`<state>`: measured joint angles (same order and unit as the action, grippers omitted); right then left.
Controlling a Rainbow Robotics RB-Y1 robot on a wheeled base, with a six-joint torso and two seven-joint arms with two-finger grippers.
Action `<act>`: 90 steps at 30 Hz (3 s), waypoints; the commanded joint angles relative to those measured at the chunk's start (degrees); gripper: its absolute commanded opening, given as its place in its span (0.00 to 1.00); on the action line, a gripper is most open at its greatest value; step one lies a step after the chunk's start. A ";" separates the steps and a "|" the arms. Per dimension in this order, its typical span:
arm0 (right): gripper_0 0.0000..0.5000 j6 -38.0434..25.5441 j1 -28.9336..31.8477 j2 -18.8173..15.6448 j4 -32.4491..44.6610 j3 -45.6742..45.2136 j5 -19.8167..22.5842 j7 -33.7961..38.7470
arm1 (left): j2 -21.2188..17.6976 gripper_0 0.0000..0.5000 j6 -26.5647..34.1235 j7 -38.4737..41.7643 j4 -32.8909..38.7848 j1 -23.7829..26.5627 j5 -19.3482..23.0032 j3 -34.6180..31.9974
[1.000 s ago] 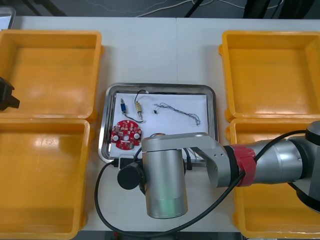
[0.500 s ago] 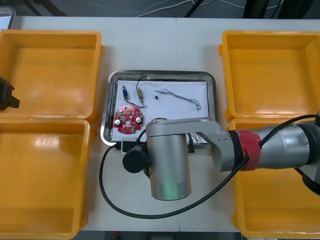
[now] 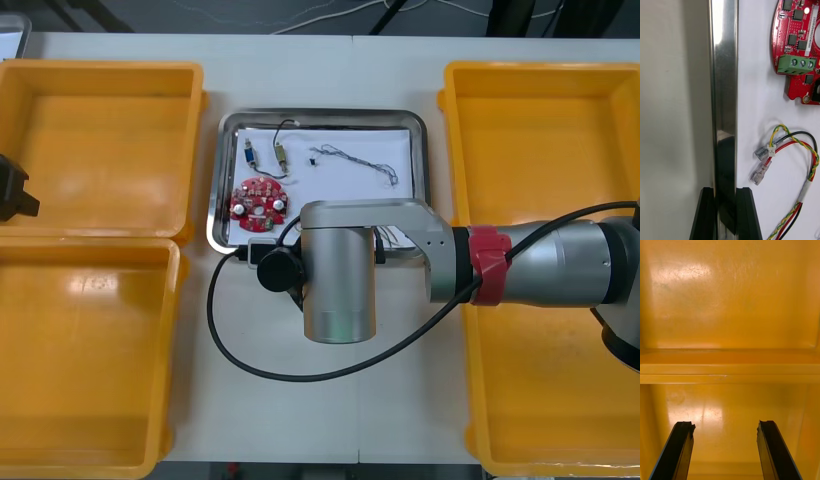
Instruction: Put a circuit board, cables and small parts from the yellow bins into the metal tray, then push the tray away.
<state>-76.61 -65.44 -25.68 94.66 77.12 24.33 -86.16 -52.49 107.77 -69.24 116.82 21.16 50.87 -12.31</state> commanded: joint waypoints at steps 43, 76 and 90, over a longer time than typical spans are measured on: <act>0.00 21.42 -10.58 -1.30 -22.86 0.76 -0.33 -10.61 | 0.20 1.00 -0.63 -1.68 1.66 -0.86 0.28 -1.31; 1.00 0.41 -10.58 -5.35 -8.53 -11.20 8.28 -12.02 | 0.20 1.00 -0.63 -1.68 1.66 -0.86 0.28 -1.31; 1.00 -20.24 -5.05 -13.52 3.86 -30.27 22.61 2.49 | 0.20 1.00 -0.63 -1.68 1.66 -0.86 0.28 -1.31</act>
<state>-94.07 -72.03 -35.21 94.60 52.45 44.48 -86.45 -52.48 107.74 -69.24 116.85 21.15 50.88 -12.31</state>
